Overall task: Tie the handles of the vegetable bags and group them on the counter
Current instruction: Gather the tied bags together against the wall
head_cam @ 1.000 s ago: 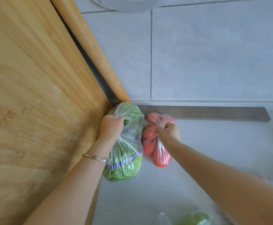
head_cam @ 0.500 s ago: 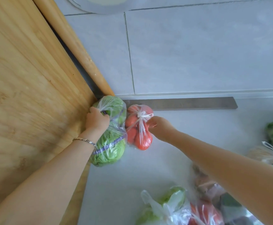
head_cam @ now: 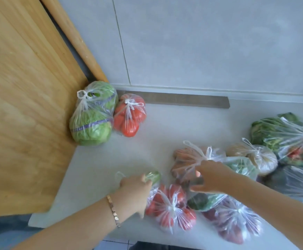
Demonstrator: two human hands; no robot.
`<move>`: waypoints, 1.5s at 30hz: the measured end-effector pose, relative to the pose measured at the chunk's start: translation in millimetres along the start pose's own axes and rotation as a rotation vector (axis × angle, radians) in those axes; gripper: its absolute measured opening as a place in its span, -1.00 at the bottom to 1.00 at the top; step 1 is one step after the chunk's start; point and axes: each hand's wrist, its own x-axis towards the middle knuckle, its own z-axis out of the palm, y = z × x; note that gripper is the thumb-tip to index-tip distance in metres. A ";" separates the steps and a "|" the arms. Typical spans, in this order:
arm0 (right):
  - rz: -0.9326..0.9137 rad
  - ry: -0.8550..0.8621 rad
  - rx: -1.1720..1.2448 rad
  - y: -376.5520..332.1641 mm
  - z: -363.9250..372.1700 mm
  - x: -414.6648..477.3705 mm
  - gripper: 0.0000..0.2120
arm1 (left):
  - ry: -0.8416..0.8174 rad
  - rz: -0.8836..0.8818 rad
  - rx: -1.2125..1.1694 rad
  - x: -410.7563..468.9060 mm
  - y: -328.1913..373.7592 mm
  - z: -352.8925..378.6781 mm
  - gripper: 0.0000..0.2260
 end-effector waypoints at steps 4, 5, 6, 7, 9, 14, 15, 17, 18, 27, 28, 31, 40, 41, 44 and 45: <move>-0.197 0.032 -0.017 -23.4 43.4 -5.8 -0.49 | 0.250 -0.158 -0.061 -3.6 -1.3 8.9 -0.56; -0.219 0.001 -0.039 -33.1 55.3 -4.4 -0.40 | 0.291 -0.174 -0.093 -4.8 -6.0 7.9 -0.61; -0.242 -0.037 -0.095 -42.1 65.4 -2.8 -0.32 | 0.320 -0.198 -0.140 -7.8 -10.7 7.6 -0.67; -0.251 -0.069 -0.171 -50.1 72.8 -0.7 -0.27 | 0.348 -0.223 -0.190 -10.8 -15.8 7.8 -0.72; -0.221 -0.076 -0.255 -60.0 79.2 4.6 -0.31 | 0.407 -0.274 -0.272 -15.7 -26.6 8.2 -0.79; -0.131 -0.055 -0.217 -67.3 85.4 16.6 -0.58 | 0.569 -0.427 -0.461 -28.1 -65.1 17.1 -0.88; -0.130 -0.080 -0.217 -68.2 86.1 18.2 -0.61 | 0.592 -0.453 -0.493 -29.5 -75.7 19.3 -0.93; -0.159 -0.128 -0.199 -69.1 85.6 21.0 -0.66 | 0.624 -0.502 -0.536 -33.0 -98.0 22.4 -0.94; -0.176 -0.145 -0.176 -68.7 83.2 22.1 -0.67 | 0.636 -0.528 -0.562 -33.9 -108.5 23.3 -0.92; 0.090 -0.076 0.300 -102.9 35.5 60.6 -0.69 | 0.697 -0.621 -0.630 -30.5 -193.6 32.8 -0.97; 0.138 -0.034 0.358 -109.8 33.2 67.5 -0.73 | 0.690 -0.605 -0.618 -28.5 -199.3 33.0 -0.96; 0.253 0.035 0.501 -137.3 25.1 96.2 -0.88 | 0.657 -0.572 -0.604 -22.1 -215.6 32.8 -0.88; 0.450 0.165 1.124 -216.8 -2.5 178.7 -0.61 | 0.482 -0.509 -0.515 -11.8 -238.9 22.5 -0.75; 0.467 0.167 1.163 -223.8 -0.6 184.1 -0.55 | 0.450 -0.504 -0.490 -11.6 -238.8 22.0 -0.74; 0.469 0.148 1.097 -237.6 8.1 196.6 -0.43 | 0.405 -0.506 -0.364 -7.7 -236.5 22.7 -0.68; 0.442 0.142 1.078 -238.9 8.0 196.2 -0.49 | 0.407 -0.505 -0.313 -7.2 -233.5 22.6 -0.68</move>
